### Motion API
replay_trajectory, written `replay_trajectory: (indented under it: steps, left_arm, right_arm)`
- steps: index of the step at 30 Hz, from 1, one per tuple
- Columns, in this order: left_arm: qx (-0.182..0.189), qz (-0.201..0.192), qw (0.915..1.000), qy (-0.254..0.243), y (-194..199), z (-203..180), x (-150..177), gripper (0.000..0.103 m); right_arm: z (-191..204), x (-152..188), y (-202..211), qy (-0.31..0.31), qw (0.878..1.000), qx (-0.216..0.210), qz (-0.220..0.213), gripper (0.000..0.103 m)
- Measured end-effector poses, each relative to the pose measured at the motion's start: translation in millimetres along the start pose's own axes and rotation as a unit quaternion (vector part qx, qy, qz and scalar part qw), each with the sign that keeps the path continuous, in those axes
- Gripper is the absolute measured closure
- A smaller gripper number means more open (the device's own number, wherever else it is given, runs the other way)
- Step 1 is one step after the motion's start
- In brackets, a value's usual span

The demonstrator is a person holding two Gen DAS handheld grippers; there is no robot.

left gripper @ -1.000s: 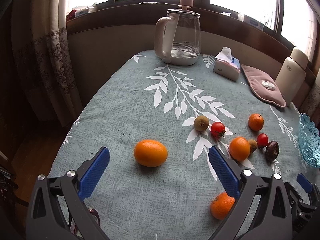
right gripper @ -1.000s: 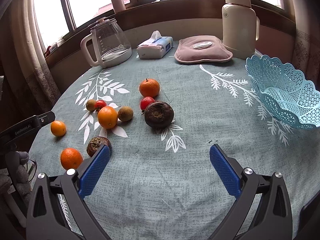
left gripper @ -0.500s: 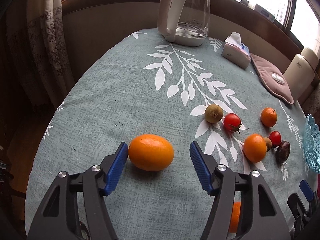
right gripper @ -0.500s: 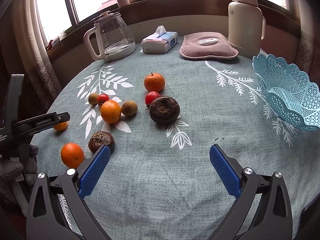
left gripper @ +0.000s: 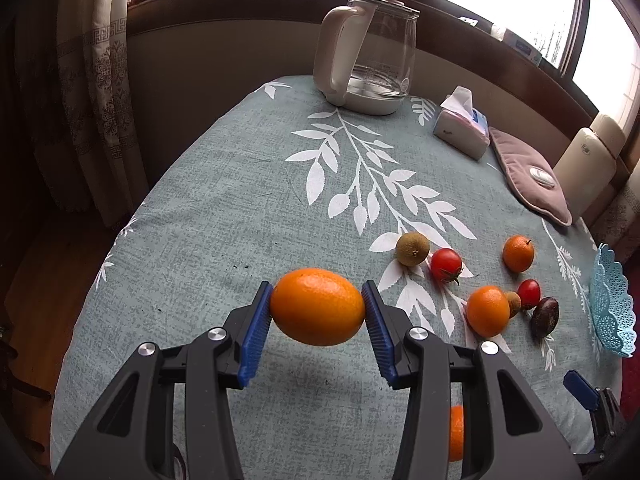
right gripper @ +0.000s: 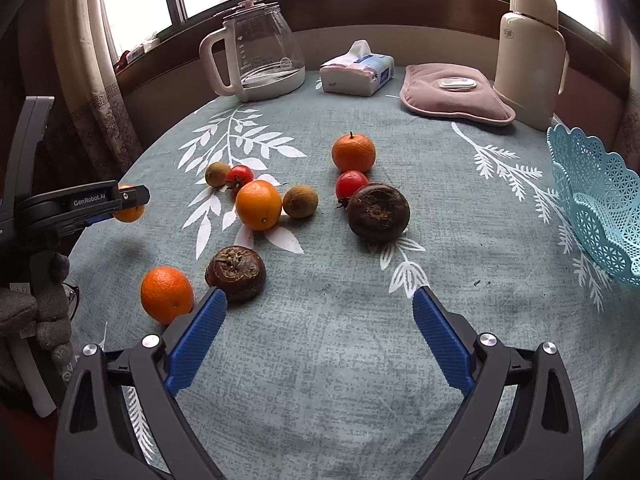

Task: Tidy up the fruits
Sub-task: 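Grasp the large orange with the left tool while the right tool grasps a dark brown fruit, then carry the dark brown fruit into the blue basket and open the right tool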

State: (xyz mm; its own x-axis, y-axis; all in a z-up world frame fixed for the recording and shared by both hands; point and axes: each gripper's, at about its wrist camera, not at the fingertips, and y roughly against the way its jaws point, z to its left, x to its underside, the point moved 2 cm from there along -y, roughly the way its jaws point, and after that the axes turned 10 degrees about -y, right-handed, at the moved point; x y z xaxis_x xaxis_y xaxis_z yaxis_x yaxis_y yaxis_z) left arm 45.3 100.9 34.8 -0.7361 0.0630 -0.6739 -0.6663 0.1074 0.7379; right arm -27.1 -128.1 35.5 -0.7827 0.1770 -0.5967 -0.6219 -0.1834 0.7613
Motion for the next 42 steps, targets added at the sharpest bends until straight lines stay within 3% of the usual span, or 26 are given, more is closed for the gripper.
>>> replay_trajectory:
  steps: [2, 14, 21, 28, 42]
  left_arm:
    - [0.003, -0.006, 1.0000, 0.000, 6, -1, -2, 0.057]
    - [0.019, -0.037, 0.9991, -0.005, 33, -8, -11, 0.057]
    - [0.023, -0.042, 0.9988, -0.012, 36, -14, -11, 0.057]
    - [0.027, -0.047, 0.9983, -0.020, 41, -22, -11, 0.057]
    - [0.030, -0.066, 0.9960, -0.052, 55, -49, -8, 0.057]
  right_arm:
    - [4, 0, -6, 0.007, 1.000, -0.006, 0.015, 0.022]
    - [39, -4, -37, 0.053, 0.996, -0.028, 0.059, 0.036]
    - [44, -5, -38, 0.056, 0.995, -0.047, 0.064, 0.060]
    - [33, -4, -28, 0.027, 0.997, -0.053, 0.055, 0.060]
    - [-16, -25, 18, -0.042, 0.998, -0.041, -0.004, 0.060]
